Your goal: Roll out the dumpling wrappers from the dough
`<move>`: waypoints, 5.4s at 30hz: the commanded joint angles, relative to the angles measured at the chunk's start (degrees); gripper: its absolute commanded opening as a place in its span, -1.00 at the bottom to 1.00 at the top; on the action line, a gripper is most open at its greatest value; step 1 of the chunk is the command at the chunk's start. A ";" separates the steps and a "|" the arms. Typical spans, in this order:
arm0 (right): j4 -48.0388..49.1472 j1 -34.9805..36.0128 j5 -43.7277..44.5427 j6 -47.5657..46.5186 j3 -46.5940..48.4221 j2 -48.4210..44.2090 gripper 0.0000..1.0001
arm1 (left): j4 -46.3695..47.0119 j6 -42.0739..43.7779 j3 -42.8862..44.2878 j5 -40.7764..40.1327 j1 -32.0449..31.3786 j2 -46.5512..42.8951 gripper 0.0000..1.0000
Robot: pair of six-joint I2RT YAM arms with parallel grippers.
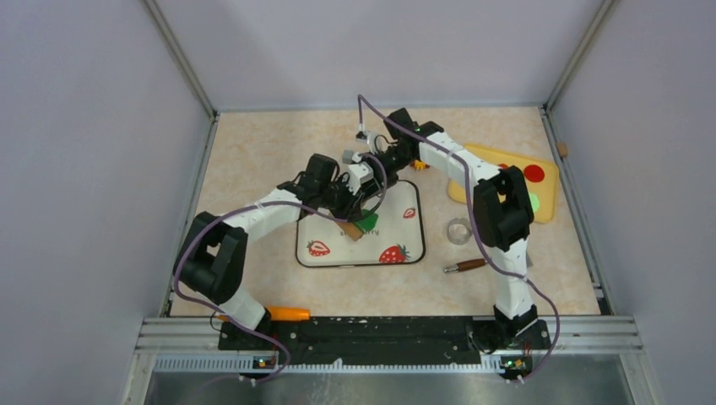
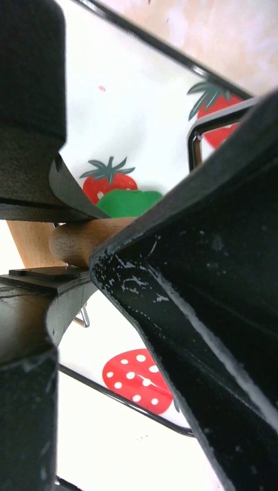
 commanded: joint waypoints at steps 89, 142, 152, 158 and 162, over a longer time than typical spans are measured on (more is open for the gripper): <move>-1.26 6.35 14.80 -3.94 11.10 -1.62 -1.00 | 6.37 -14.85 10.16 14.52 5.31 2.96 -1.00; -1.16 6.81 14.97 -6.63 1.06 0.20 -1.00 | 2.25 -11.07 8.04 11.02 2.73 7.56 -1.00; 0.20 8.44 18.37 -6.38 -3.60 2.20 -1.00 | 5.15 -11.71 2.35 8.66 3.71 8.83 -1.00; 1.39 9.31 18.60 -6.78 -6.14 2.91 -1.00 | 5.25 -10.19 -2.03 6.18 3.96 6.79 -1.00; 2.26 9.89 17.96 -6.52 -6.73 3.18 -1.00 | 5.27 -11.05 -3.68 5.49 4.38 5.49 -1.00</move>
